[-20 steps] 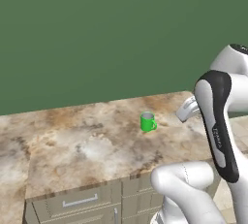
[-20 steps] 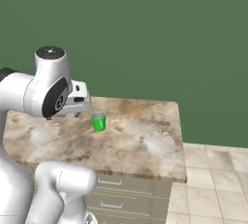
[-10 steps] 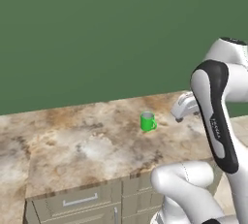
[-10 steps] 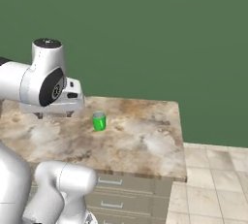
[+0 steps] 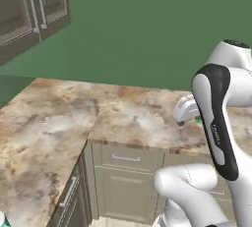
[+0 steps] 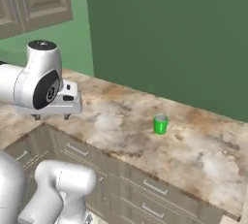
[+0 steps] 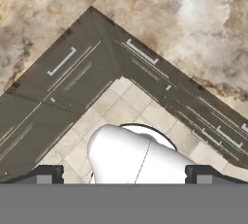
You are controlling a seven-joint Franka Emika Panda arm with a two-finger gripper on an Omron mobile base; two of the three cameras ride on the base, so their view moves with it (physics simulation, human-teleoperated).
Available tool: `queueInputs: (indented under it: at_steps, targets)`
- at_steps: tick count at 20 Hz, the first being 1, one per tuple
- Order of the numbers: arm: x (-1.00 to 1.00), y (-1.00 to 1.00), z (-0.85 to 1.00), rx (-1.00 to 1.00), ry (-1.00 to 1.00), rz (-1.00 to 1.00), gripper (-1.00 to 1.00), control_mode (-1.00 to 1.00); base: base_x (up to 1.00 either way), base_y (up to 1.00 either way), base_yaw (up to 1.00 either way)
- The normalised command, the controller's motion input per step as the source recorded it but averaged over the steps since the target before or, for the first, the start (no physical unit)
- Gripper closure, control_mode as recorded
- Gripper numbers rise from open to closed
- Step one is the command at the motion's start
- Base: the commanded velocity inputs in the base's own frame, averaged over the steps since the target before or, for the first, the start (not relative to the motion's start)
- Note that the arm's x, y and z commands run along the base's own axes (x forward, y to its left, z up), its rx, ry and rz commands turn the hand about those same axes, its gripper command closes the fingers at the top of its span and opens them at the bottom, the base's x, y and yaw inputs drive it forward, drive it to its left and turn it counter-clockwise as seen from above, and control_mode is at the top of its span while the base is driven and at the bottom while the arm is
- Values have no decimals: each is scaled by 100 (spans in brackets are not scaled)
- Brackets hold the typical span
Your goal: Clear the mugs and bowl far away from the sink.
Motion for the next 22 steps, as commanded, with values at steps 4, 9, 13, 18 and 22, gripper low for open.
queueInputs:
  at_steps: [4,9,13,18,22]
  targets:
    - [0,0,0,0,0,0,-100,100,-1,0,100]
    - [0,0,0,0,0,0,-100,100,-5,0,98]
    - [0,0,0,0,0,0,-100,100,-2,1,76]
    - [0,0,0,0,0,0,-100,100,6,5,42]
    - [0,0,0,0,0,0,-100,100,54,20,26]
